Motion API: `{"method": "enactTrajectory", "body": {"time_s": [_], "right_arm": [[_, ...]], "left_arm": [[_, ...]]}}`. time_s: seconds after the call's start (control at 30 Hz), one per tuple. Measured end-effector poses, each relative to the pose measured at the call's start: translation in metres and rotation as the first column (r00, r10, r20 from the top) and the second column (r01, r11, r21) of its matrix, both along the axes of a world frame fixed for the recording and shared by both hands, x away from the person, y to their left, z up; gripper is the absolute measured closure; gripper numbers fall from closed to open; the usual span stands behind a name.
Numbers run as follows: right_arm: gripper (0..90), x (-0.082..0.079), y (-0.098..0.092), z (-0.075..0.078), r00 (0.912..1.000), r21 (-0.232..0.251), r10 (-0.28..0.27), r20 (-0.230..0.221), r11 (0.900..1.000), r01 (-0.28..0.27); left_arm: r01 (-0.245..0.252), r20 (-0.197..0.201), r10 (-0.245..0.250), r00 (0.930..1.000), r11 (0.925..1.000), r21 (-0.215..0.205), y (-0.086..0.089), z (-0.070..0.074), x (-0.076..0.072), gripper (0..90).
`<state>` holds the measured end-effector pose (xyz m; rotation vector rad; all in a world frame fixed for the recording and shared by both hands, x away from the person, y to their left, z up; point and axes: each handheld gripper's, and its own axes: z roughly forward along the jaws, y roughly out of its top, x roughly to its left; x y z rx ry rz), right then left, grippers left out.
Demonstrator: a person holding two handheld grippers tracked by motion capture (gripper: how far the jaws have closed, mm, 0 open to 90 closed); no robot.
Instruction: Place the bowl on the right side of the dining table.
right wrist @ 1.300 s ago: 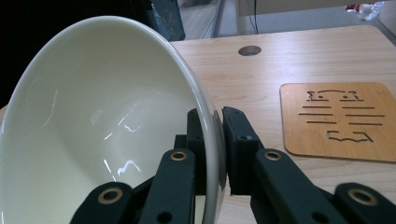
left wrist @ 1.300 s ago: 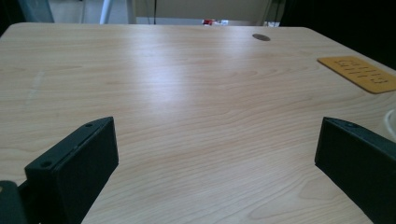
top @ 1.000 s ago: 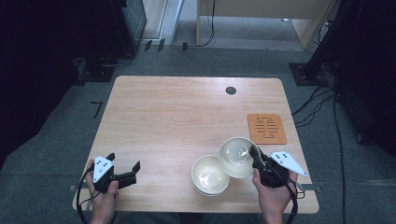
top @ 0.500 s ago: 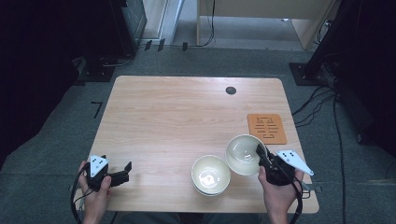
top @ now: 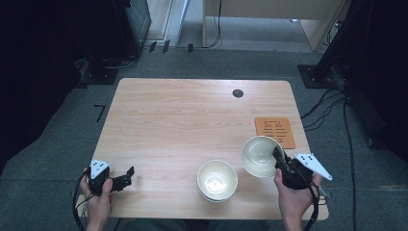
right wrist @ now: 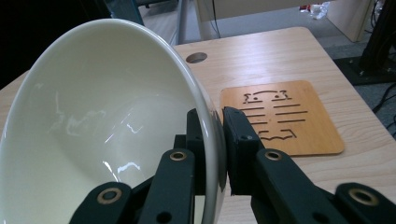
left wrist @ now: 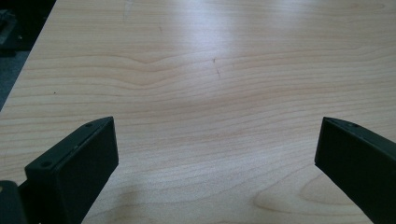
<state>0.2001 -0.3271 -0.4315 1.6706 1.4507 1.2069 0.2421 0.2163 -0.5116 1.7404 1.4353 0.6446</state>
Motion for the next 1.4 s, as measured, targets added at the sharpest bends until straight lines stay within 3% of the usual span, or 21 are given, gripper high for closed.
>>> {"method": "enactTrajectory", "body": {"time_s": [0.53,0.87,1.4], "right_arm": [[81.8,0.008,-0.023,-0.002,0.9982,0.002,-0.060,-0.010,0.998,0.060],[81.3,0.018,-0.040,-0.003,0.9943,0.037,-0.104,-0.025,0.994,0.105],[81.0,0.043,-0.056,-0.009,0.9793,0.095,-0.175,-0.103,0.978,0.184]], "left_arm": [[-0.002,-0.011,0.002,0.9999,0.9997,0.025,-0.003,-0.002,0.002,0.0],[-0.002,-0.013,0.003,0.9999,0.9995,0.033,-0.004,-0.003,0.002,0.0],[-0.003,-0.022,0.004,0.9998,0.9985,0.054,-0.006,-0.003,0.003,0.0]]}}
